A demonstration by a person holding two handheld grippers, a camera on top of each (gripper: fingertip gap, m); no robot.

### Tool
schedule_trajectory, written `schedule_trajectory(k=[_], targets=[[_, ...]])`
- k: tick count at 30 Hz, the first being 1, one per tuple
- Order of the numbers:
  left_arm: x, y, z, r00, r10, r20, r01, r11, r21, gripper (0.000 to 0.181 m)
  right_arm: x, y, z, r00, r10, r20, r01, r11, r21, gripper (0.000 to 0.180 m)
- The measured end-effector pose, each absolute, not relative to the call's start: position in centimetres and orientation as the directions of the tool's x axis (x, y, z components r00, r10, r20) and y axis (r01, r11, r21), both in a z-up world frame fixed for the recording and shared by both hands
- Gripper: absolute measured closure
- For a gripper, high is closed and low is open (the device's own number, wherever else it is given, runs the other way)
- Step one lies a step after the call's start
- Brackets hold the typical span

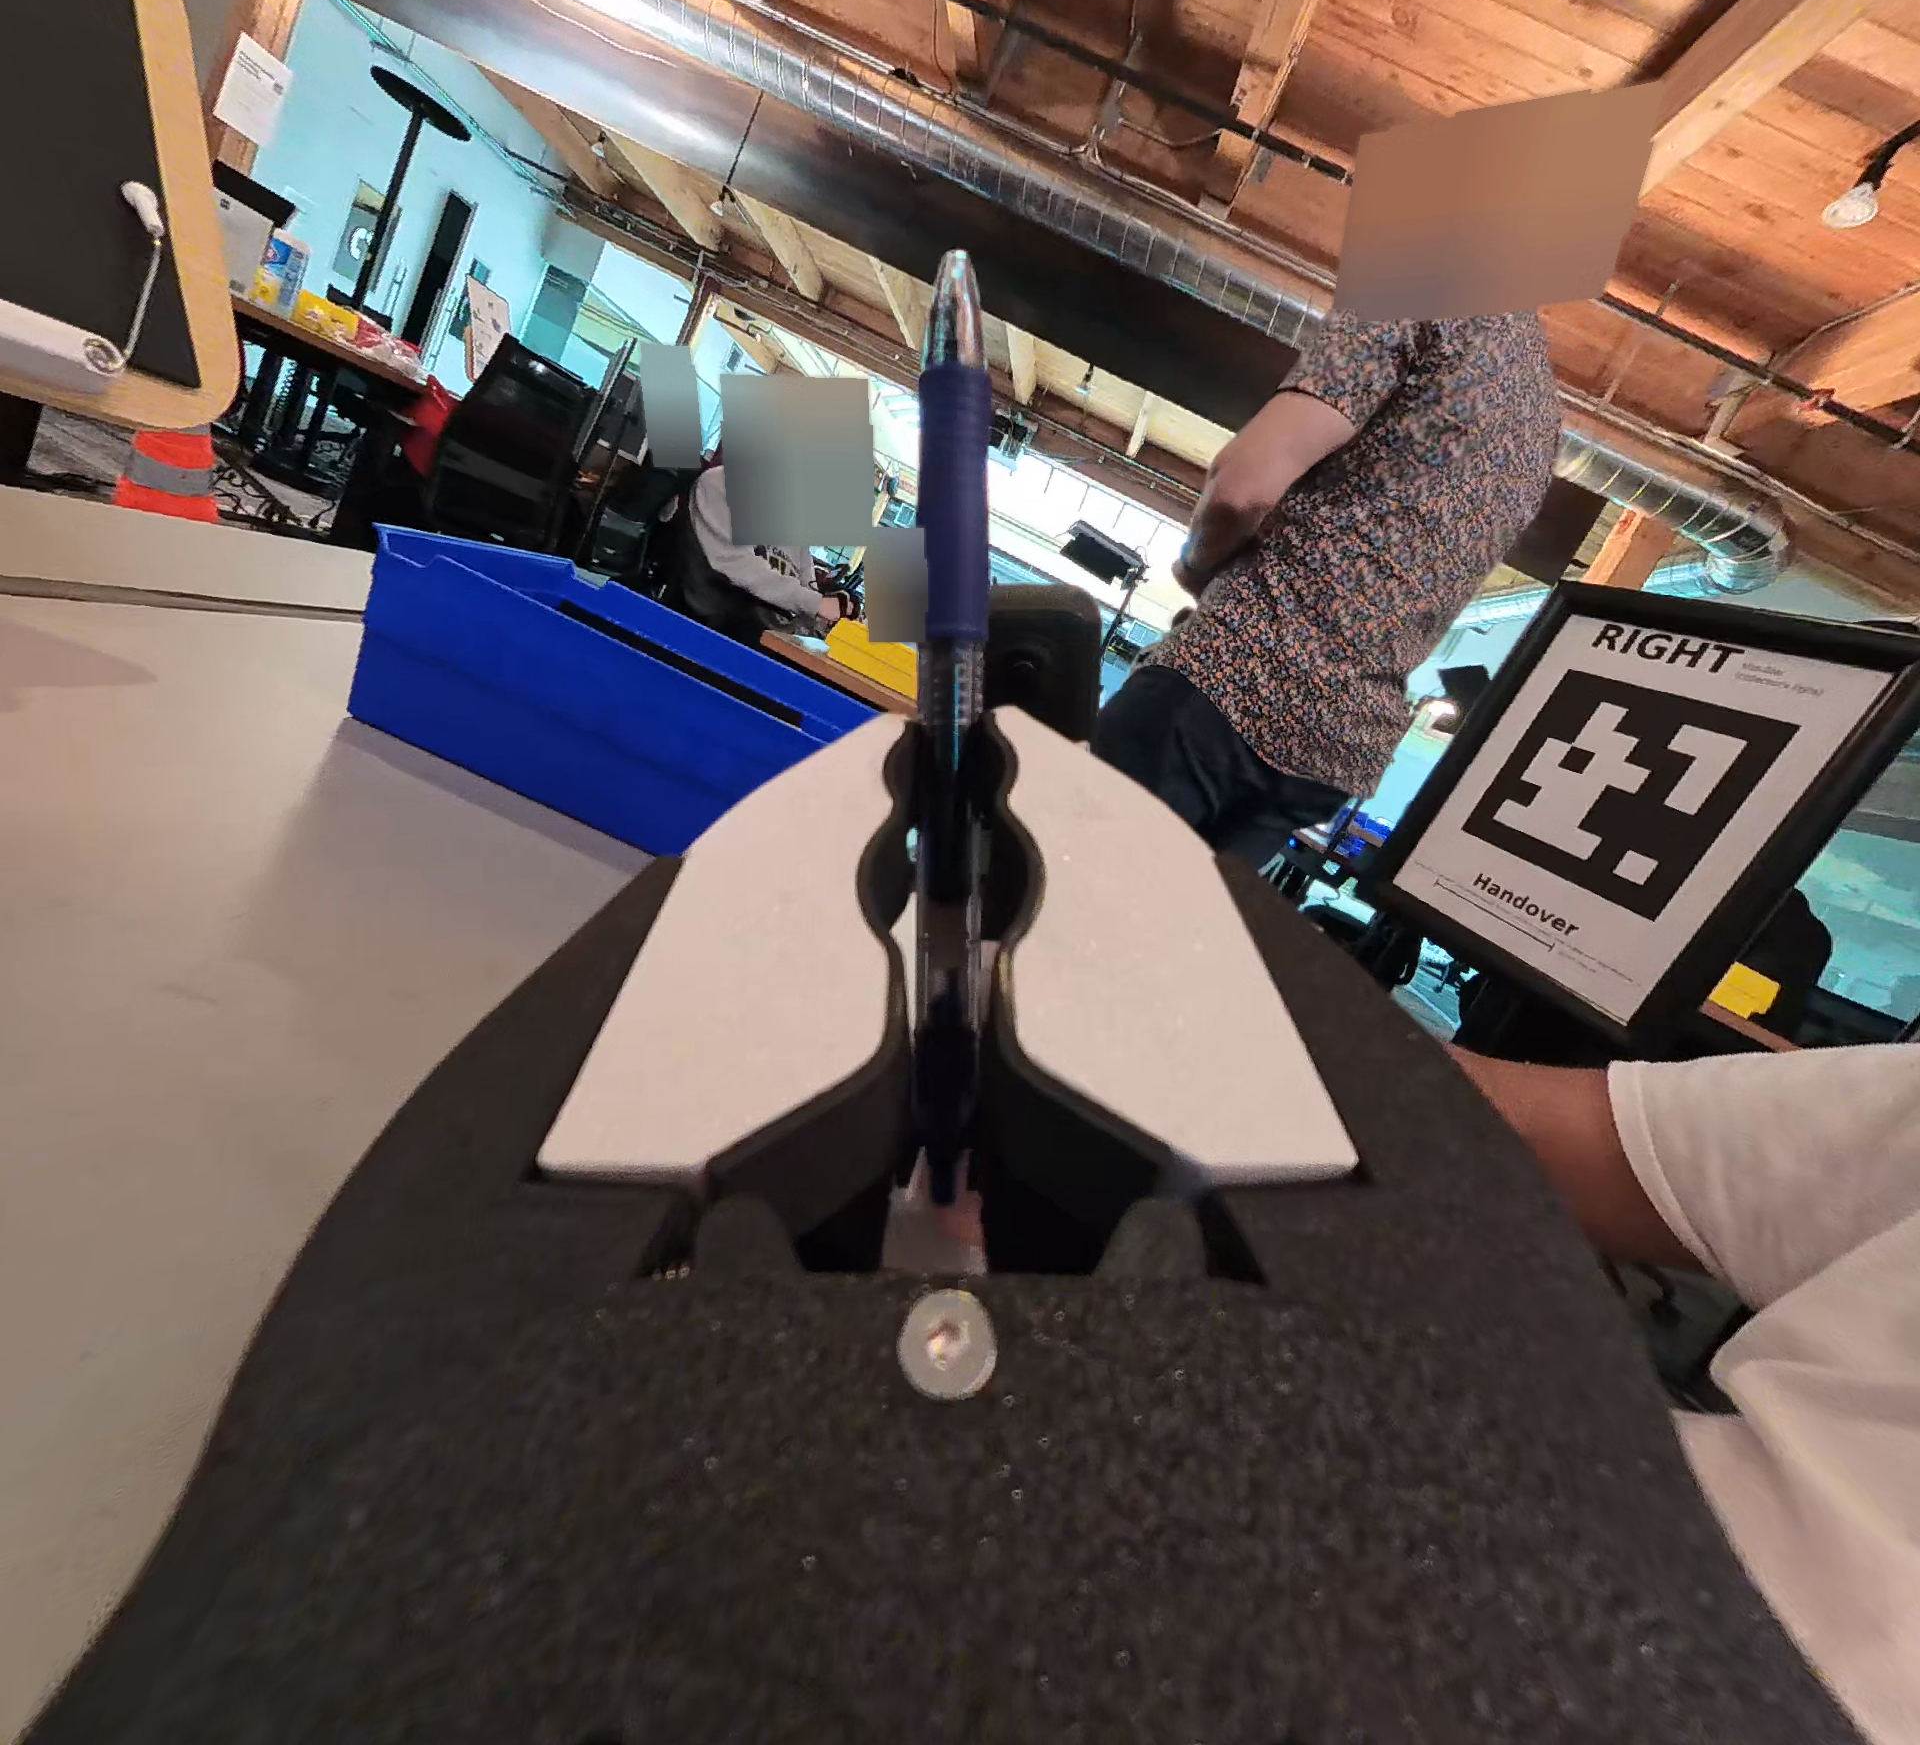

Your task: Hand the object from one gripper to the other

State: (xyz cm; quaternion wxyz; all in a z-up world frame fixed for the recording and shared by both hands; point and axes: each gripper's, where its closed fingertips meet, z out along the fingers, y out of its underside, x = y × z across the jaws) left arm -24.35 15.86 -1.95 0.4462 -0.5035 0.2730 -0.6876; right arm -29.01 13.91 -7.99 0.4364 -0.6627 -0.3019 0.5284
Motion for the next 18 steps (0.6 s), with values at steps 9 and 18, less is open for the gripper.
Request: schedule_trajectory(k=[9, 18], targets=[[-26.3, 19.1, -4.0, 0.073, -0.886, 0.458, 0.217, -0.434, -0.874, 0.151, -21.5, 17.5, -9.7, 0.509, 0.855, -0.095, 0.185, -0.216, -0.959, 0.171], [-27.4, 20.5, -7.1, 0.329, -0.886, 0.328, -0.027, -0.356, -0.934, 0.147, -16.5, 21.1, -12.0, 0.352, 0.453, 0.819, 0.869, 0.168, -0.466, 0.171]])
